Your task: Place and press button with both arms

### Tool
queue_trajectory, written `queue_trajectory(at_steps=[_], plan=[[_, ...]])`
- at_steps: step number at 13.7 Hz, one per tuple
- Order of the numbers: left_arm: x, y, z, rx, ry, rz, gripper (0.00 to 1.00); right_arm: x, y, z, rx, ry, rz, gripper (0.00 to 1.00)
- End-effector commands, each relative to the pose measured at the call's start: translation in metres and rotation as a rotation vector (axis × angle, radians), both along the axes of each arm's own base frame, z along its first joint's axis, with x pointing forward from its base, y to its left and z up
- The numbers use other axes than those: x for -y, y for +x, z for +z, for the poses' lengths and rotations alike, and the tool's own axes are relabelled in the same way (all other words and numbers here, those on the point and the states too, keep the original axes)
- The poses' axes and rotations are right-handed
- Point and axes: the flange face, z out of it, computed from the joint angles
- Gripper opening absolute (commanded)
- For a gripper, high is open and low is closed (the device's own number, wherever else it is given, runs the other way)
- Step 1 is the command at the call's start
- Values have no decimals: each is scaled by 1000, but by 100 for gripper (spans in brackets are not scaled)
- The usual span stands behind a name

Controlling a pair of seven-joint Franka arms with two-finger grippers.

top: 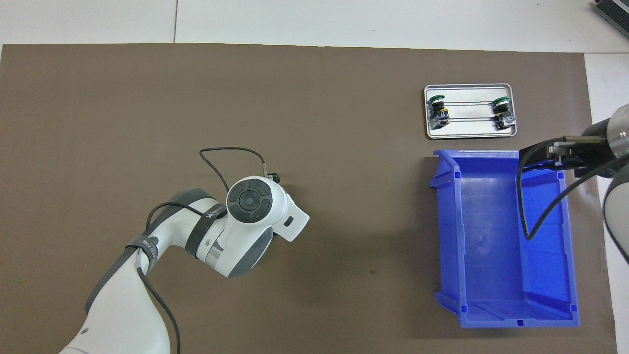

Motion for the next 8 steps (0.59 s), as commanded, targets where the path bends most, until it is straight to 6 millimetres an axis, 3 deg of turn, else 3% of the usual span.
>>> queue_trajectory(at_steps=[1,3,6,8], plan=[[-13,0,-15,6,30,10,59,-1,-7,1,12,15,15,100],[-17,3,-14,12,36,11,52,-1,-7,1,12,15,15,100],[-22,6,-14,17,46,12,27,-1,-7,1,12,15,15,100],[-25,10,-13,19,47,21,21,-1,-7,1,12,15,15,100]])
